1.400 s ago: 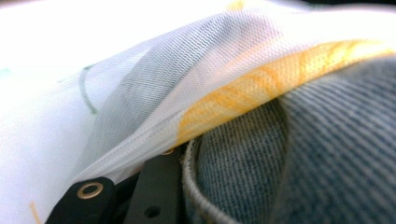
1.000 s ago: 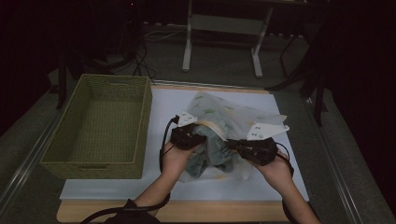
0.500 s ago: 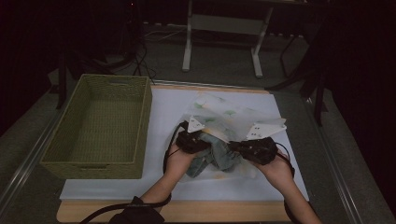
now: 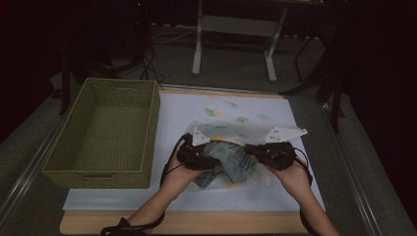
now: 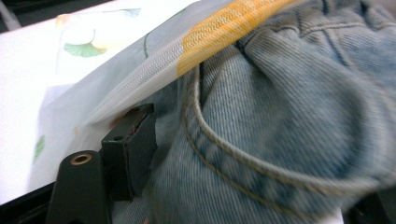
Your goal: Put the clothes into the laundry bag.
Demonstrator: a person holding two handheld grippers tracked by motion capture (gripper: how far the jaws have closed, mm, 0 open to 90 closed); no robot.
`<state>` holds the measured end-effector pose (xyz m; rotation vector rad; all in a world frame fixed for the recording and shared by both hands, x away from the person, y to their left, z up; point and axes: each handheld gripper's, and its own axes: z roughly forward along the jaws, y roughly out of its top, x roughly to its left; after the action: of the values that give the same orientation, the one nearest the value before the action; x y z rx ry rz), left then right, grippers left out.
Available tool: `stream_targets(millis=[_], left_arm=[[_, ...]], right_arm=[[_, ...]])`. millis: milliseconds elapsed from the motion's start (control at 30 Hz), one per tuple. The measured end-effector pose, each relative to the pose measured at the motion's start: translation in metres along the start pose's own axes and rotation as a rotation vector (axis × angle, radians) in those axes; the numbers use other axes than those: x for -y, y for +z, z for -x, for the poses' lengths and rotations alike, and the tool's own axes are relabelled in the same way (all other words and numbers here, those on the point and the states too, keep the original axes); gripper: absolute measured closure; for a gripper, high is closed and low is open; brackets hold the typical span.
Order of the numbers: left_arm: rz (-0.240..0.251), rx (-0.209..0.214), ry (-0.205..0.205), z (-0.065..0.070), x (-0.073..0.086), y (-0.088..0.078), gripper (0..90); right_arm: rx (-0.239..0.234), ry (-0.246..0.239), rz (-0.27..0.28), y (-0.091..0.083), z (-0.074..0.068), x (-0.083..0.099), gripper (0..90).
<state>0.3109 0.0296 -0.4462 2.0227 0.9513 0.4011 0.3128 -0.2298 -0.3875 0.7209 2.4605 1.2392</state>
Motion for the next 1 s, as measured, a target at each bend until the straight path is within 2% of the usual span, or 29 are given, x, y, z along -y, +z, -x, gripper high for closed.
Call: stream_targets(millis=[67, 133, 167, 233, 300, 367, 467, 500, 533, 600, 633, 700, 733, 767, 800, 833, 867, 900, 933, 967, 1000], left_arm=[[-0.009, 0.034, -0.019, 0.001, 0.001, -0.007, 29.2], [-0.031, 0.047, -0.047, 0.002, 0.002, -0.014, 29.2], [-0.047, 0.058, -0.045, 0.003, 0.002, -0.017, 29.2], [-0.066, 0.044, -0.031, 0.006, 0.004, -0.024, 28.2], [-0.079, 0.069, -0.026, 0.011, 0.008, -0.031, 25.4], [-0.05, 0.081, -0.023, 0.017, 0.012, -0.039, 23.3], [-0.042, 0.095, -0.01, 0.024, 0.014, -0.044, 18.6], [-0.013, 0.118, -0.009, 0.028, 0.014, -0.047, 18.6], [0.004, 0.122, -0.002, 0.031, 0.013, -0.049, 17.5], [0.037, 0.125, -0.019, 0.035, 0.01, -0.048, 16.9], [0.028, 0.103, -0.014, 0.037, 0.01, -0.043, 16.8], [-0.001, 0.031, -0.008, 0.04, 0.013, -0.029, 15.4], [-0.017, 0.019, -0.022, 0.04, 0.015, -0.02, 15.3], [-0.055, 0.012, 0.004, 0.042, 0.017, -0.009, 15.3], [-0.07, -0.007, 0.016, 0.044, 0.018, -0.003, 13.8], [-0.07, -0.007, 0.016, 0.044, 0.018, -0.003, 12.3], [-0.097, -0.015, 0.032, 0.047, 0.02, 0.011, 12.4], [-0.097, -0.015, 0.032, 0.047, 0.02, 0.011, 12.5], [-0.082, -0.086, 0.061, 0.05, 0.021, 0.021, 16.6], [-0.084, -0.124, 0.098, 0.052, 0.02, 0.026, 19.6], [-0.082, -0.13, 0.111, 0.053, 0.019, 0.029, 25.9]], right_arm=[[0.003, -0.001, 0.004, -0.001, 0.0, -0.001, 88.4], [0.007, -0.003, 0.005, -0.002, 0.0, -0.002, 88.4], [0.009, -0.003, 0.007, -0.003, 0.0, -0.002, 88.4], [0.01, -0.004, 0.003, -0.004, 0.0, -0.003, 88.4], [0.008, -0.003, 0.004, -0.003, 0.0, -0.003, 88.4], [0.009, -0.007, 0.001, -0.003, 0.0, -0.003, 88.4], [0.006, -0.007, 0.002, -0.002, -0.001, -0.003, 88.4], [0.006, -0.008, 0.0, -0.002, -0.001, -0.003, 88.4], [0.002, -0.008, -0.001, -0.001, -0.001, -0.003, 88.5], [0.0, -0.013, -0.004, 0.0, -0.002, -0.003, 88.5], [0.0, -0.013, -0.002, 0.0, -0.003, -0.003, 88.4], [-0.002, -0.011, -0.001, 0.0, -0.003, -0.004, 88.5], [-0.005, -0.012, 0.0, 0.0, -0.003, -0.005, 88.5], [-0.002, -0.015, 0.002, 0.0, -0.004, -0.005, 88.5], [-0.004, -0.015, 0.003, 0.0, -0.004, -0.006, 88.4], [-0.004, -0.015, 0.003, 0.0, -0.004, -0.006, 88.4], [-0.005, -0.018, 0.005, 0.0, -0.005, -0.006, 88.5], [-0.005, -0.018, 0.005, 0.0, -0.005, -0.006, 88.5], [-0.006, -0.019, 0.002, 0.001, -0.005, -0.006, 88.5], [-0.007, -0.018, -0.001, 0.001, -0.005, -0.006, 88.5], [-0.009, -0.017, -0.003, 0.001, -0.005, -0.006, 88.4]])
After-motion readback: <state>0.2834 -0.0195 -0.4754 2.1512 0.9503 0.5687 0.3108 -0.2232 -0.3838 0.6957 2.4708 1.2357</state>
